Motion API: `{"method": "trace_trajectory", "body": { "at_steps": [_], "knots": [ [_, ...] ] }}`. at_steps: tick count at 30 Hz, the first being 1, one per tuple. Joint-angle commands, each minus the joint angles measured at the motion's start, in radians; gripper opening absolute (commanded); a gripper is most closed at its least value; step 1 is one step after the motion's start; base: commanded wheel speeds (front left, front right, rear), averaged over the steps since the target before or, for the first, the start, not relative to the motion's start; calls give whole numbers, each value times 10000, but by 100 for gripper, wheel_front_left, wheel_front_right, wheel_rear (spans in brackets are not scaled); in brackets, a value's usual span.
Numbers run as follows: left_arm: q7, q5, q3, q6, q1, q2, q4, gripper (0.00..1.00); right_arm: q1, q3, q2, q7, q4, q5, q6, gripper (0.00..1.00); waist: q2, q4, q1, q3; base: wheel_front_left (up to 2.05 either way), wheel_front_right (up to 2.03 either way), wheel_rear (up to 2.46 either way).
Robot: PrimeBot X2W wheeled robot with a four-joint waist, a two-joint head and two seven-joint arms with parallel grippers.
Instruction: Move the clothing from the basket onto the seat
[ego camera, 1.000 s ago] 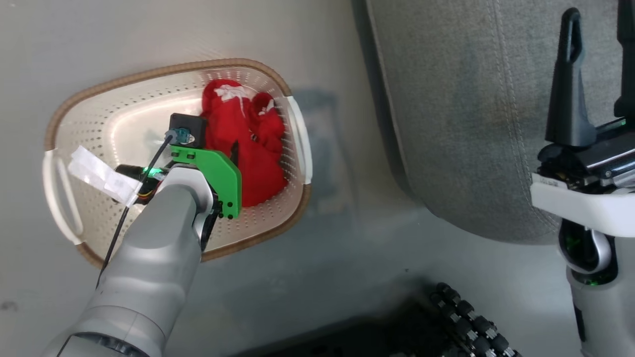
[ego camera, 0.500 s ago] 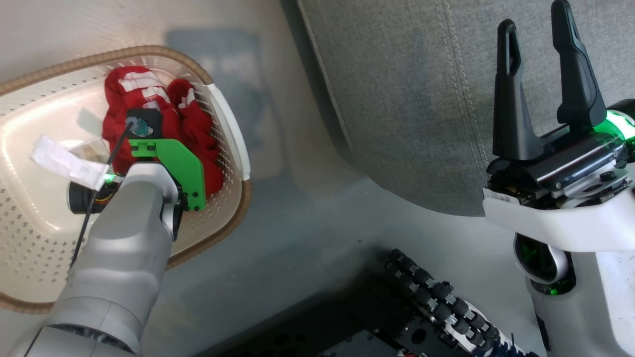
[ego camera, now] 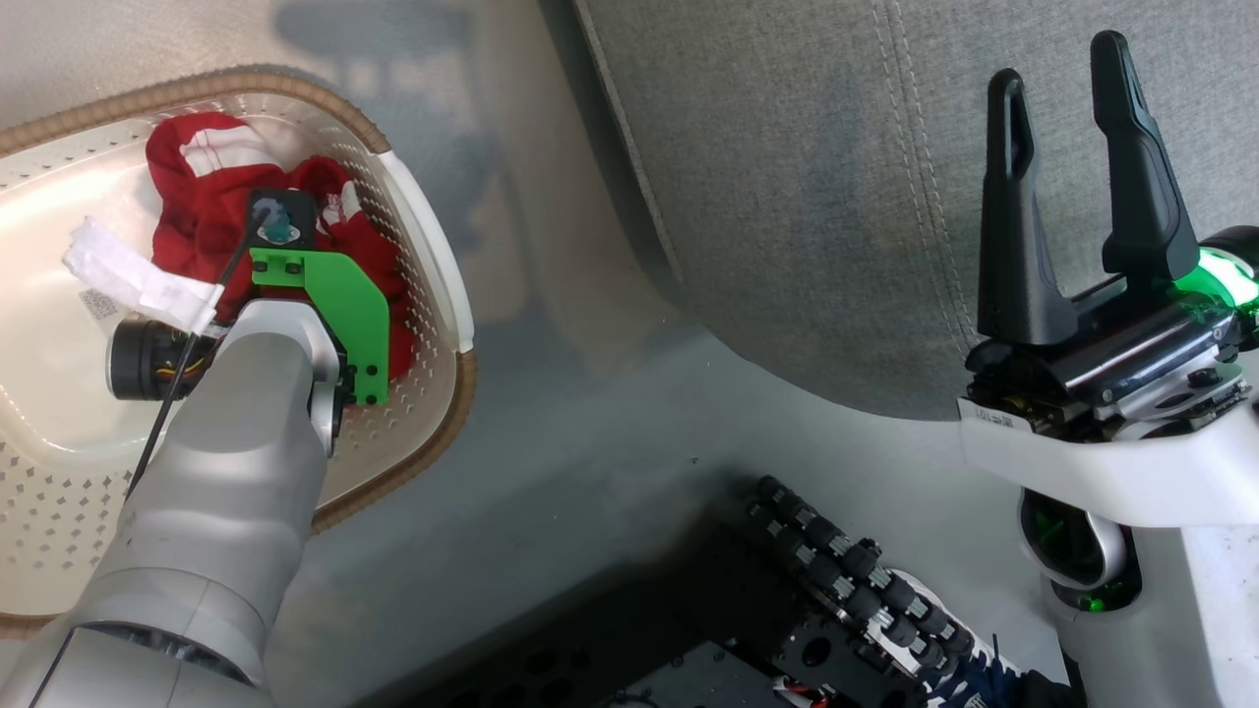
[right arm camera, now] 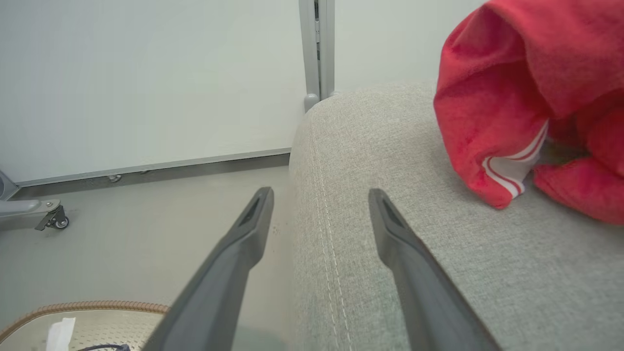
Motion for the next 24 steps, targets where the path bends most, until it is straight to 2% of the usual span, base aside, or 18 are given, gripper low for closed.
{"method": "trace_trajectory", "body": {
  "at_steps": [1, 5, 14, 20, 24],
  "knots": [
    [-2, -19, -53, -247, -119, 80, 18, 0, 78, -56, 53, -30, -52, 17, -3, 100, -1, -17, -1, -2, 0, 0, 0],
    [-70, -157, -41, -420, -58, 60, 18, 0, 144, -150, 111, -30, -38, 39, -3, 100, -1, -21, -1, -32, 0, 0, 0],
    [-386, -458, 201, -444, 469, 363, 26, 0, -160, 4, 185, -30, 219, 149, -3, 100, -1, -210, -1, -614, 0, 0, 0],
    [-1321, -1244, 928, -434, 1088, 479, 25, 0, -457, 223, 144, -30, 539, 173, -3, 100, -1, -430, -1, -1589, 0, 0, 0],
    [-2090, -1636, 1231, -706, 1692, 187, 16, 0, -295, 99, -10, -30, 736, -4, -3, 100, -1, -46, -1, -2754, 0, 0, 0]
  ]
}}
